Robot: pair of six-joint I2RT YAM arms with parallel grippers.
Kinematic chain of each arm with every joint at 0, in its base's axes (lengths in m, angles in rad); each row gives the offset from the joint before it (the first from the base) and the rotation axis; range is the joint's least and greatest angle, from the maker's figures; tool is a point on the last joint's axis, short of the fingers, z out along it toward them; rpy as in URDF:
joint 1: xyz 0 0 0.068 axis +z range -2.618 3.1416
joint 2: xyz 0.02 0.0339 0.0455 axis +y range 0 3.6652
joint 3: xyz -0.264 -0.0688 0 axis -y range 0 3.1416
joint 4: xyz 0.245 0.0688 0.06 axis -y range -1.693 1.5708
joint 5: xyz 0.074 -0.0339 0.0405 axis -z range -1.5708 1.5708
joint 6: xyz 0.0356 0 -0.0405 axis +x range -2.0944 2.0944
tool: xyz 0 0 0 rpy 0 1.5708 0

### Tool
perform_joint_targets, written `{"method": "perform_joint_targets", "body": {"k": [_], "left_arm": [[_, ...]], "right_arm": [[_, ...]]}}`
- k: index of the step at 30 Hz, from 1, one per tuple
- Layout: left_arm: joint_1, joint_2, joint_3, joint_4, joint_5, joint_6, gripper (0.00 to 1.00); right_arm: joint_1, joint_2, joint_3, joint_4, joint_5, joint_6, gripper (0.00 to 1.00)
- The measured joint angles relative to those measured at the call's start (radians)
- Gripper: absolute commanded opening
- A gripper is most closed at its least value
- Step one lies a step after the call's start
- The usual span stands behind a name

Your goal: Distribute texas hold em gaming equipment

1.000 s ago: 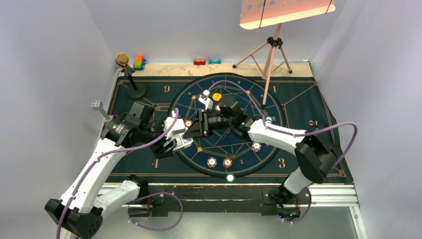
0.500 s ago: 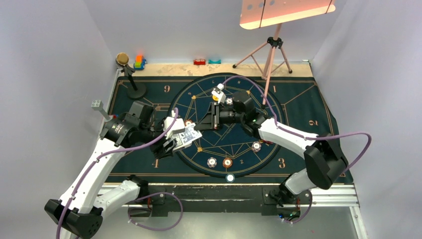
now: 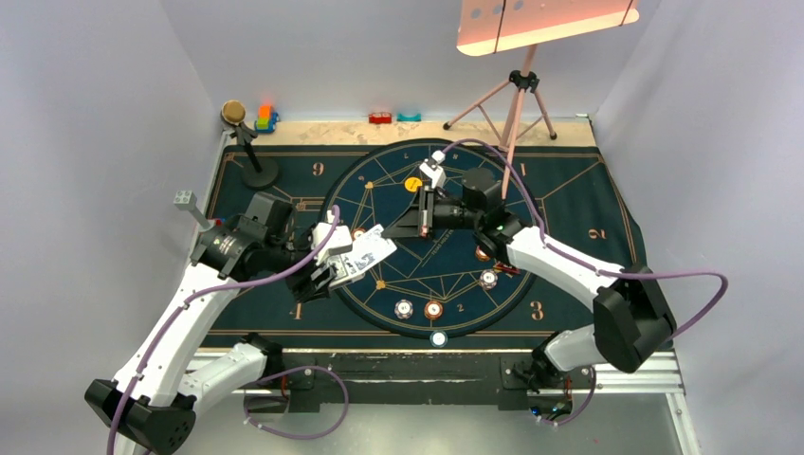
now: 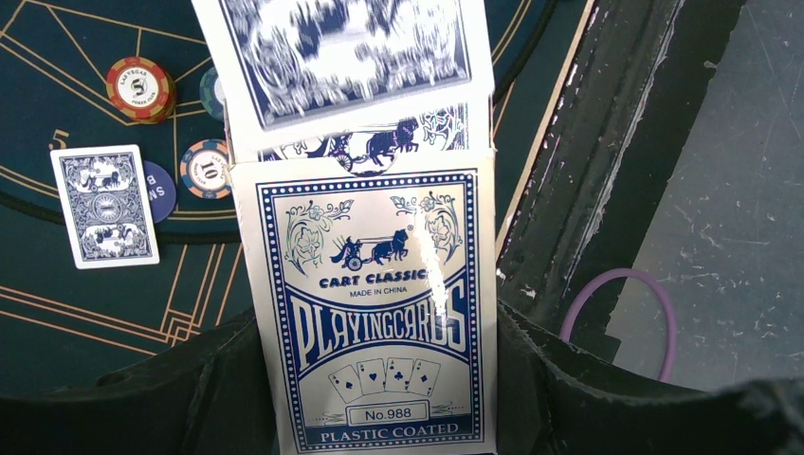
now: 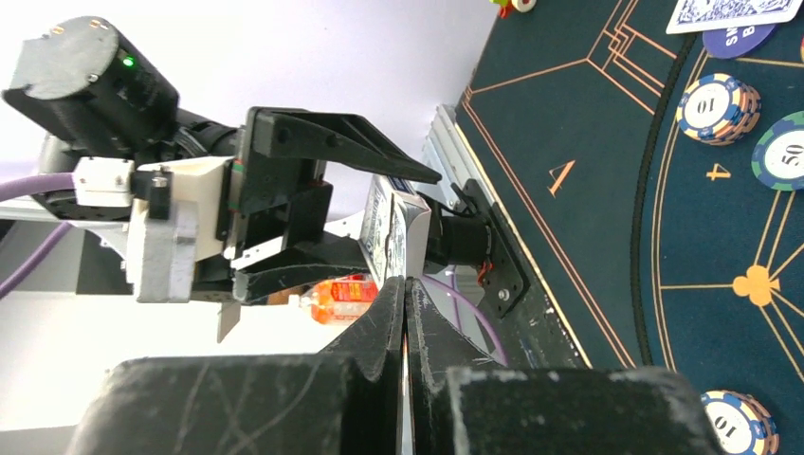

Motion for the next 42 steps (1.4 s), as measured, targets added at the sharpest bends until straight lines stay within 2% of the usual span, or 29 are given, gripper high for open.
{"method": "perform_joint_targets", "body": {"k": [9, 16, 22, 28, 34, 35, 36, 39, 42], "left_arm": [[0.0, 0.0, -0.002, 0.0, -0.006, 0.001, 0.0], [0.0, -0.002, -0.015, -0.001, -0.015, 0.008, 0.0], [0.0, -0.009, -0.016, -0.008, -0.015, 0.008, 0.0], [0.0, -0.017, -0.016, -0.023, -0.014, 0.008, 0.0], [0.0, -0.019, -0.016, -0.026, -0.014, 0.008, 0.0], [0.0, -0.019, -0.016, -0.027, -0.014, 0.008, 0.0], [0.0, -0.019, -0.016, -0.026, -0.014, 0.008, 0.0], [0.0, -0.018, -0.016, -0.027, -0.014, 0.008, 0.0], [0.0, -0.018, -0.016, -0.026, -0.013, 0.008, 0.0]], "right_arm": [[-0.103, -0.032, -0.014, 0.041, -0.047, 0.061, 0.0], [-0.259, 0.0, 0.001, 0.03, -0.069, 0.049, 0.0], [-0.355, 0.225, 0.16, -0.002, -0.053, -0.028, 0.0], [-0.367, 0.533, 0.407, -0.035, 0.04, -0.102, 0.0], [-0.363, 0.713, 0.489, -0.045, 0.171, -0.144, 0.0], [-0.36, 0.729, 0.498, -0.053, 0.197, -0.154, 0.03], [-0.358, 0.741, 0.508, -0.064, 0.221, -0.166, 0.1], [-0.347, 0.759, 0.565, -0.149, 0.29, -0.208, 0.41], [-0.32, 0.757, 0.653, -0.264, 0.37, -0.264, 0.59]]}}
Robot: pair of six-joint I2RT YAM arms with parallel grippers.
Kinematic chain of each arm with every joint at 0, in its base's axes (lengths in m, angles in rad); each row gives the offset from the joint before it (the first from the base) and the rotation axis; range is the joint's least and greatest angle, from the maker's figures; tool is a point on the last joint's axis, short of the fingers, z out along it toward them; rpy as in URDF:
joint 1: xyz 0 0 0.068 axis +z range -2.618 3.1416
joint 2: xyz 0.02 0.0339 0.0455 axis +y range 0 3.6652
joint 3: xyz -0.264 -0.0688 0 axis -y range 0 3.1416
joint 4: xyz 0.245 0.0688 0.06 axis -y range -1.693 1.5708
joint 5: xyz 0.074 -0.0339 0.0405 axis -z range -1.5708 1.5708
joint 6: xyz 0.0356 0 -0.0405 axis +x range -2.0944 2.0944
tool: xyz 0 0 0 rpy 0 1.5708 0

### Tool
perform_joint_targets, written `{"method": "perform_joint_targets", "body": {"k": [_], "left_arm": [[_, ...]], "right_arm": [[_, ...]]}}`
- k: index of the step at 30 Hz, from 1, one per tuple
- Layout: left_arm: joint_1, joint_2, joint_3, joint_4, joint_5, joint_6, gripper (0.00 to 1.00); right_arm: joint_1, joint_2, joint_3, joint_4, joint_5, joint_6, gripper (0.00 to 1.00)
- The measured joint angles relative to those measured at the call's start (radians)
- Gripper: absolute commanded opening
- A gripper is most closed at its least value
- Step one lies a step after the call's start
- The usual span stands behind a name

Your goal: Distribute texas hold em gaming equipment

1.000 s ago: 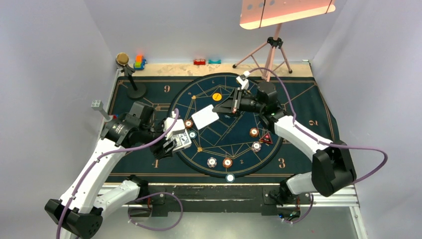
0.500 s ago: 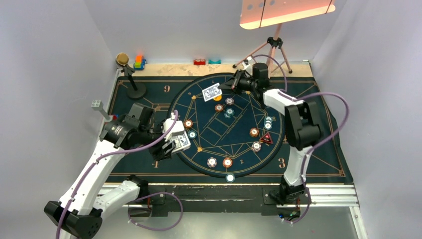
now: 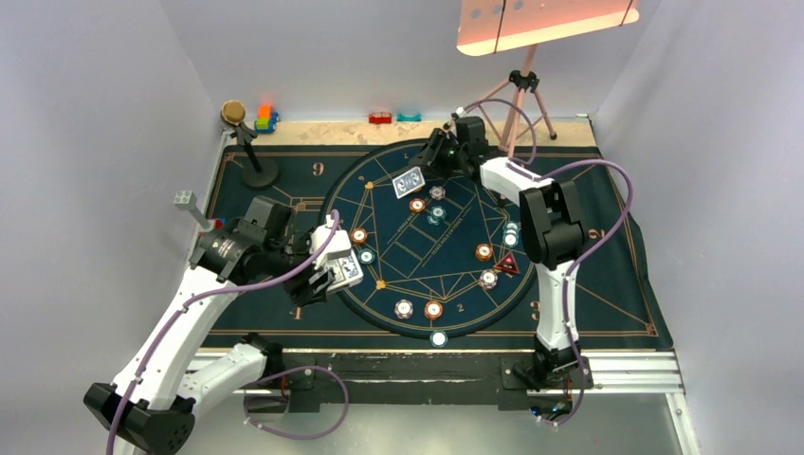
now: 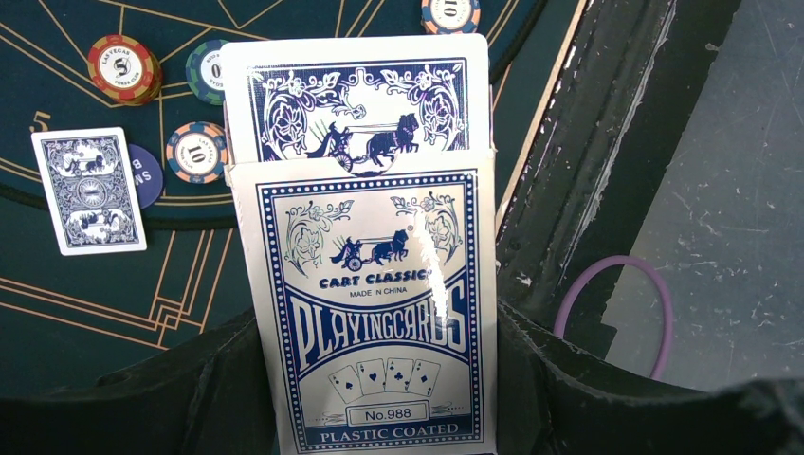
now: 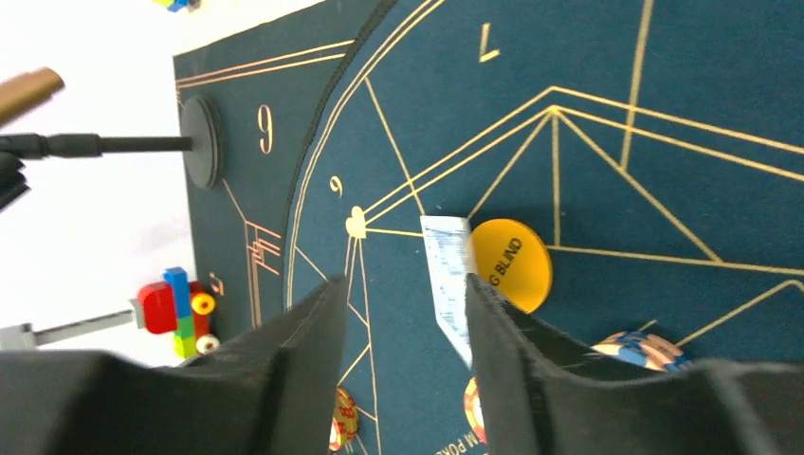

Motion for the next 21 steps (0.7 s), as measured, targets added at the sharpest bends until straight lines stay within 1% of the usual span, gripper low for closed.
{"method": "perform_joint_targets", "body": {"k": [4, 6, 8, 11, 16, 18, 21], "left_arm": [[0.0, 0.001, 0.0, 0.0, 0.001, 0.0, 0.0], [0.0, 0.001, 0.0, 0.0, 0.002, 0.0, 0.0], [0.0, 0.001, 0.0, 0.0, 0.004, 0.0, 0.0], [0.0, 0.001, 0.0, 0.001, 0.006, 0.0, 0.0], [0.0, 0.0, 0.0, 0.005, 0.007, 0.0, 0.0], [0.0, 0.0, 0.0, 0.005, 0.007, 0.0, 0.0], [0.0, 0.0, 0.0, 0.008, 0.007, 0.0, 0.0]], "right_arm": [[0.042, -0.048, 0.021, -0.091, 0.083, -0.049, 0.78], [0.063, -0.095, 0.018, -0.148, 0.13, -0.073, 0.84], [0.087, -0.171, -0.002, -0.193, 0.173, -0.101, 0.86], [0.116, -0.311, -0.07, -0.211, 0.18, -0.123, 0.89], [0.169, -0.615, -0.315, -0.116, 0.056, -0.105, 0.91], [0.208, -0.681, -0.38, -0.114, 0.028, -0.103, 0.92], [0.312, -0.729, -0.451, -0.114, -0.003, -0.098, 0.93]]}}
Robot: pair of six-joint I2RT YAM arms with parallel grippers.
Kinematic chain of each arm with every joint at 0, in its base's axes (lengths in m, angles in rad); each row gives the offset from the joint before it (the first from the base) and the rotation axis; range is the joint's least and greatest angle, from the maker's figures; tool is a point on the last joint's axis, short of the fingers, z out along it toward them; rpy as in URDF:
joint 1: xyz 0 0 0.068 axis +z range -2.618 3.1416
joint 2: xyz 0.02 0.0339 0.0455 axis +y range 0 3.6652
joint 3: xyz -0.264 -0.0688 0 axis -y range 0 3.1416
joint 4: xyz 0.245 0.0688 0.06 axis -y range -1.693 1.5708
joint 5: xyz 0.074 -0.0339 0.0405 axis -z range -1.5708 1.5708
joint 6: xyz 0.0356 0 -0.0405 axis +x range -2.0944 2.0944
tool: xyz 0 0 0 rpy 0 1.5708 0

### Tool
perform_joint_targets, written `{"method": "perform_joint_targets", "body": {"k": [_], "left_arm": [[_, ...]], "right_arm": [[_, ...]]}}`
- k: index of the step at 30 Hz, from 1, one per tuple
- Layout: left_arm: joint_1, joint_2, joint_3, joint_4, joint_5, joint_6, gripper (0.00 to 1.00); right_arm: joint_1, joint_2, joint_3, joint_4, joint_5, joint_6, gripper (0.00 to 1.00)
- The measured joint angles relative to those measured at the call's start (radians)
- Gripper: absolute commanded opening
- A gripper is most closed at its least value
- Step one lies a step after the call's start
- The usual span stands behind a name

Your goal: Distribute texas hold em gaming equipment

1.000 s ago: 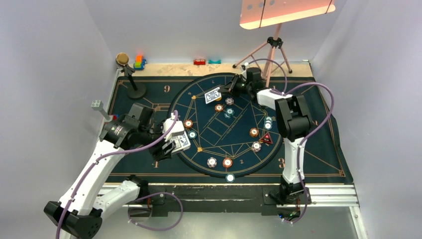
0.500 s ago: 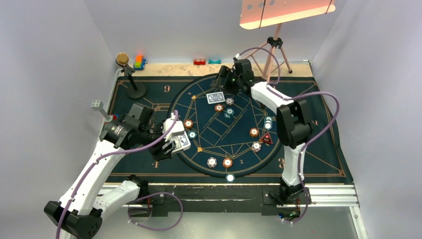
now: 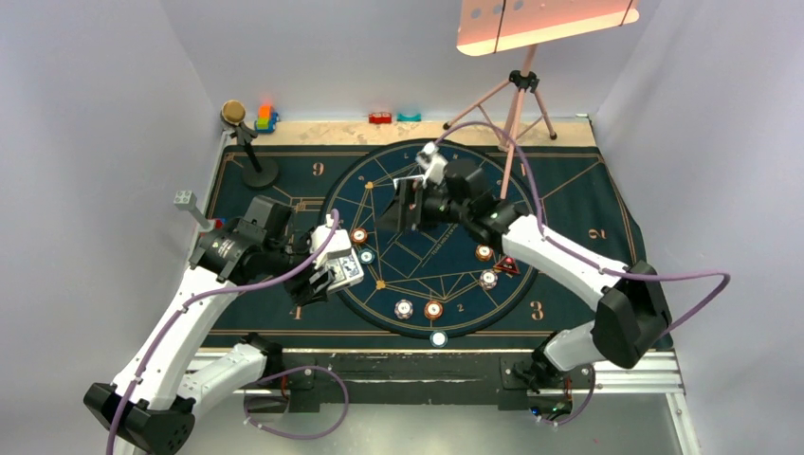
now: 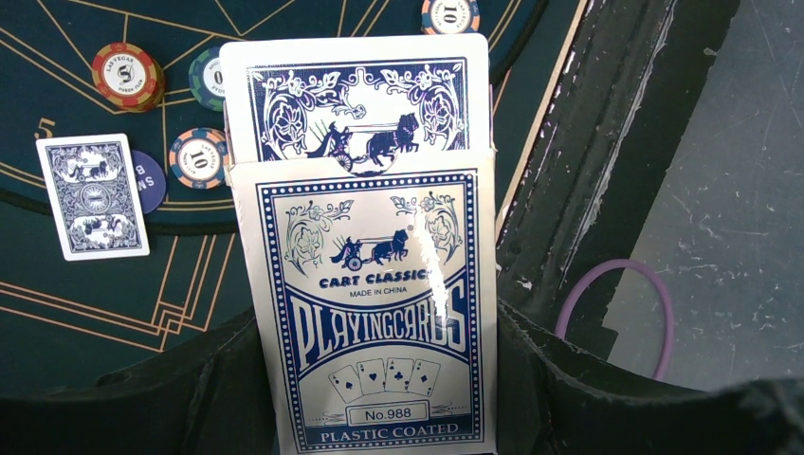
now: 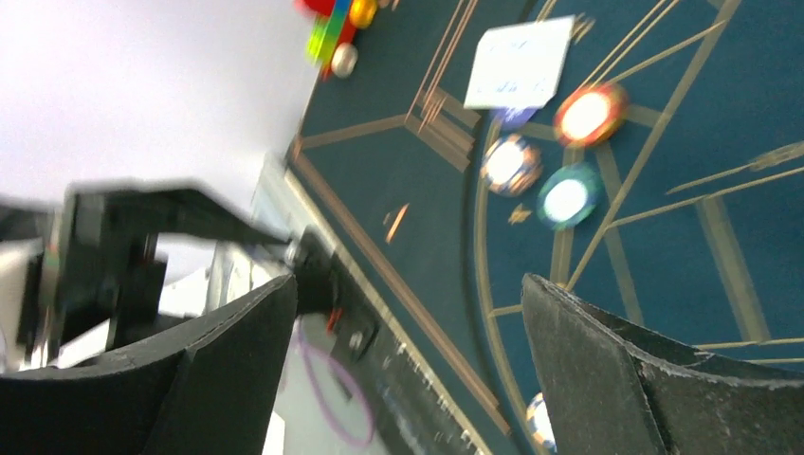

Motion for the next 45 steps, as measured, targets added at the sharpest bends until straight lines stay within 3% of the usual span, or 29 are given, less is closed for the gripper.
{"method": "perform_joint_targets", "body": {"k": [5, 16, 24, 32, 45], "left_arm": [[0.0, 0.0, 0.0, 0.003, 0.0, 0.0, 0.0], [0.0, 0.003, 0.0, 0.003, 0.0, 0.0, 0.0], [0.0, 0.007, 0.0, 0.003, 0.0, 0.0, 0.0], [0.0, 0.009, 0.0, 0.0, -0.002, 0.0, 0.0], [0.0, 0.009, 0.0, 0.0, -0.001, 0.0, 0.0]], "right_arm": [[0.142, -0.022, -0.078, 0.023, -0.069, 0.043, 0.94], [0.226, 0.005, -0.1, 0.169, -0.133, 0.119, 0.95], [0.237, 0.111, -0.1, 0.234, -0.174, 0.165, 0.72], [0.236, 0.116, -0.101, 0.268, -0.198, 0.192, 0.51], [0.19, 0.028, -0.177, 0.292, -0.202, 0.216, 0.37]]}}
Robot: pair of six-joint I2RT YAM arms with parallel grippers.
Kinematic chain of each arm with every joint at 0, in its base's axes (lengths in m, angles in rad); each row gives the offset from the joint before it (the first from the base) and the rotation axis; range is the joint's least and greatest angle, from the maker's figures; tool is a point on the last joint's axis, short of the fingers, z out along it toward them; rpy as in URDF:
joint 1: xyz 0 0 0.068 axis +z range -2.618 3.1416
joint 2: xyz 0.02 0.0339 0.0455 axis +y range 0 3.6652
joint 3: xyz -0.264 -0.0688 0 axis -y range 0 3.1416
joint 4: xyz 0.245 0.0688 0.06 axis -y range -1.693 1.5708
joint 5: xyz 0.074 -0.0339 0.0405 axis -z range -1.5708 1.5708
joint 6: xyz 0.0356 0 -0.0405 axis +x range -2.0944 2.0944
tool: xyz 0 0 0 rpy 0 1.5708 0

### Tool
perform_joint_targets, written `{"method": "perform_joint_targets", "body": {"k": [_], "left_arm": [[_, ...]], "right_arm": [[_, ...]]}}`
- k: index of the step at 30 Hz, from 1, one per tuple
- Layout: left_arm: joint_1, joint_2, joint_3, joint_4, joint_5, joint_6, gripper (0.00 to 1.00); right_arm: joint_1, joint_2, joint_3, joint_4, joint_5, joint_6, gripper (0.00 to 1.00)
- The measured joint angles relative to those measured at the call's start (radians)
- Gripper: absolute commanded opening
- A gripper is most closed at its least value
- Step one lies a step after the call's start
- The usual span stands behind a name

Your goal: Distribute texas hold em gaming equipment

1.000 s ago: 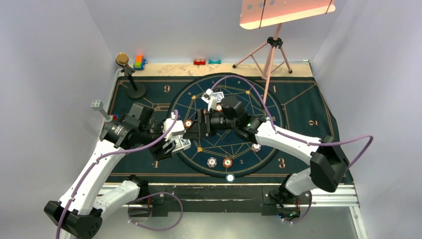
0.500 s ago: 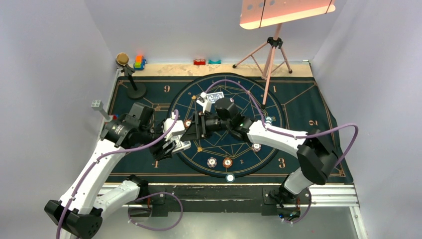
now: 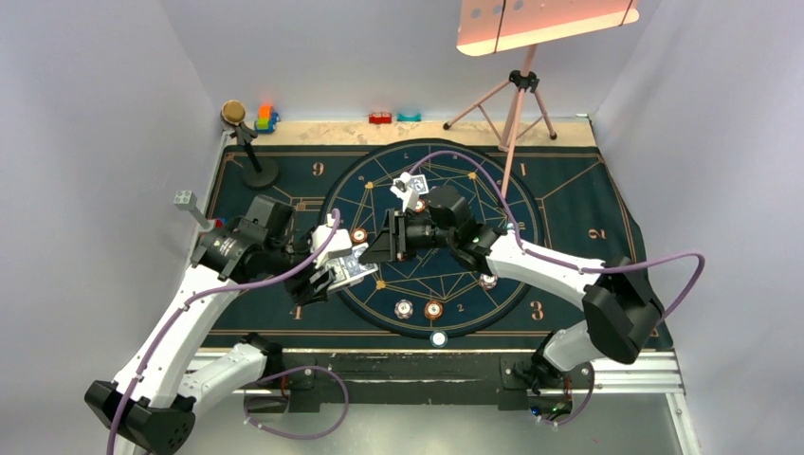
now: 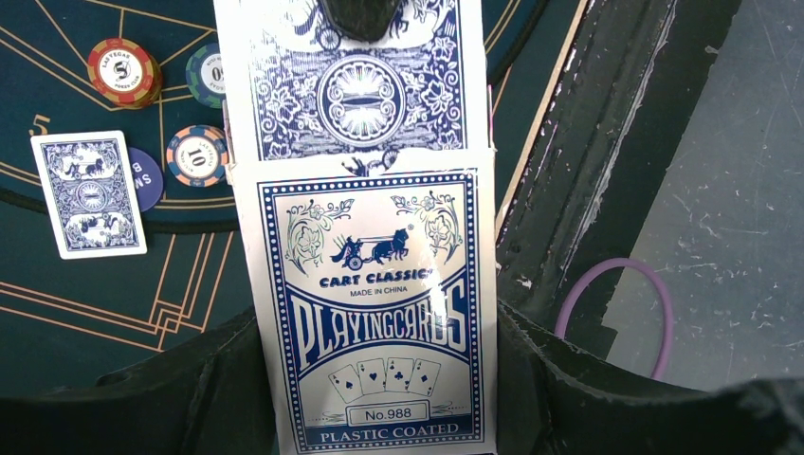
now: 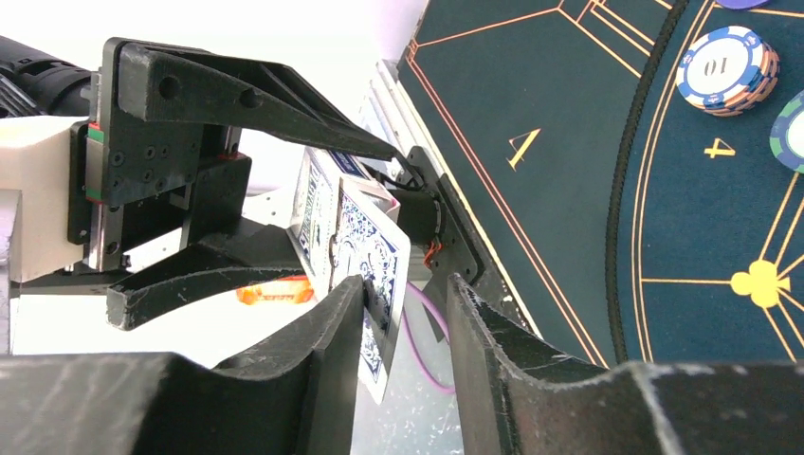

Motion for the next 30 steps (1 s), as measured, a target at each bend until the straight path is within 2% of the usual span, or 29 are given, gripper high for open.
{"method": "perform_joint_targets", "body": {"k": [3, 6, 9, 20, 30], "left_arm": [[0.0, 0.0, 0.0, -0.001, 0.0, 0.0, 0.0], [0.0, 0.0, 0.0, -0.001, 0.0, 0.0, 0.0], [0.0, 0.0, 0.0, -0.001, 0.0, 0.0, 0.0], [0.0, 0.0, 0.0, 0.003, 0.0, 0.0, 0.0], [0.0, -0.002, 0.0, 0.002, 0.001, 0.0, 0.0]], "right_arm": [[-0.006, -0.01, -0.007, 0.0, 0.0, 0.003, 0.28], [-0.008, -0.023, -0.008, 0.0, -0.001, 0.007, 0.11], [-0.015, -0.045, -0.009, -0.007, -0.002, 0.014, 0.01], [-0.142, -0.209, -0.102, -0.057, -0.001, 0.019, 0.0], [-0.43, -0.451, -0.308, -0.226, 0.007, -0.055, 0.0]]}}
